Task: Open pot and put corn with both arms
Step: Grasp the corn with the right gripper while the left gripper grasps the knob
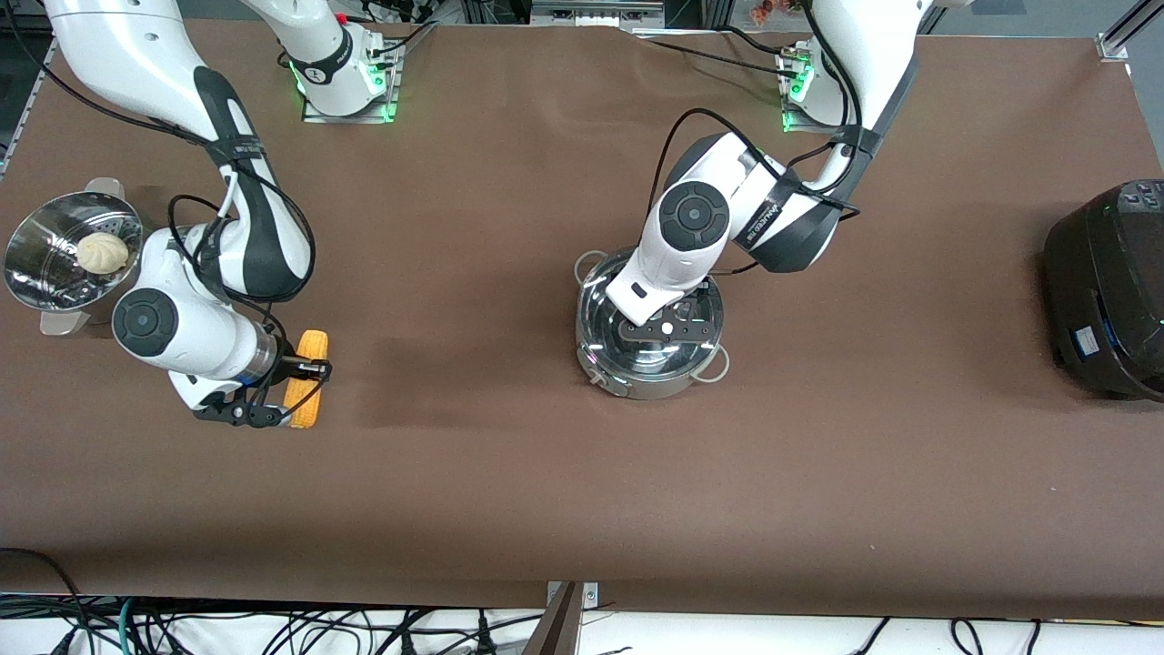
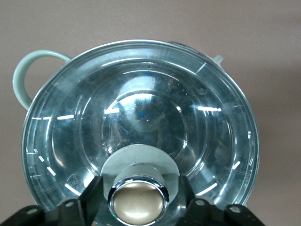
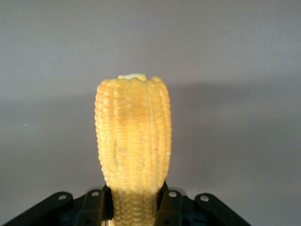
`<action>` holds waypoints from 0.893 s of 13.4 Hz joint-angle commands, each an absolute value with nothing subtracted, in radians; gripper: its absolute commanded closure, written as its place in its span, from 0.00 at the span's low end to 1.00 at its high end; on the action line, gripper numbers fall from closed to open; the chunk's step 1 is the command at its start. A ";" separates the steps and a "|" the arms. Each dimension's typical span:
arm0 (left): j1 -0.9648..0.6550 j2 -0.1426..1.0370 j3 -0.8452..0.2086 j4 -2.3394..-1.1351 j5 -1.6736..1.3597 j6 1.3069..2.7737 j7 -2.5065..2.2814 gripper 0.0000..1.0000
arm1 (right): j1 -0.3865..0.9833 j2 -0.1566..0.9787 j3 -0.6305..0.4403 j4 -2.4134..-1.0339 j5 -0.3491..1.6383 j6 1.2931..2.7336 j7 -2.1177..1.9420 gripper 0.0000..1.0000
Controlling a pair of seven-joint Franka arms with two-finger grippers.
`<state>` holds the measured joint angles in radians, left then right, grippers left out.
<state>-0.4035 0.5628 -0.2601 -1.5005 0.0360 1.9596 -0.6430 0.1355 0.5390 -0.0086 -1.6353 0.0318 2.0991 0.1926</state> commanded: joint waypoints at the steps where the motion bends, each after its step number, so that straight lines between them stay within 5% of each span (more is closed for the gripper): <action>1: -0.417 0.572 -0.250 -1.470 0.058 1.953 -0.657 0.40 | 0.133 0.525 -0.003 -1.560 0.040 1.988 0.179 0.98; 3: -0.417 0.569 -0.250 -1.470 0.058 1.953 -0.655 0.48 | 0.133 0.525 -0.002 -1.523 0.043 1.939 0.179 0.98; 6: -0.417 0.568 -0.250 -1.470 0.058 1.951 -0.658 0.85 | 0.140 0.525 -0.002 -1.473 0.043 1.891 0.179 0.98; 8: -0.417 0.568 -0.250 -1.473 0.055 1.950 -0.660 1.00 | 0.141 0.525 -0.002 -1.468 0.044 1.885 0.179 0.98; 12: -0.411 0.536 -0.250 -1.471 0.051 1.913 -0.681 1.00 | 0.143 0.503 0.040 -1.451 0.046 1.870 0.189 0.98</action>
<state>-0.4036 0.5620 -0.2582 -1.4931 0.0377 1.9560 -0.6567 0.1426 0.5256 0.0192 -1.4697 0.0318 1.9032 0.1911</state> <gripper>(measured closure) 0.498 0.683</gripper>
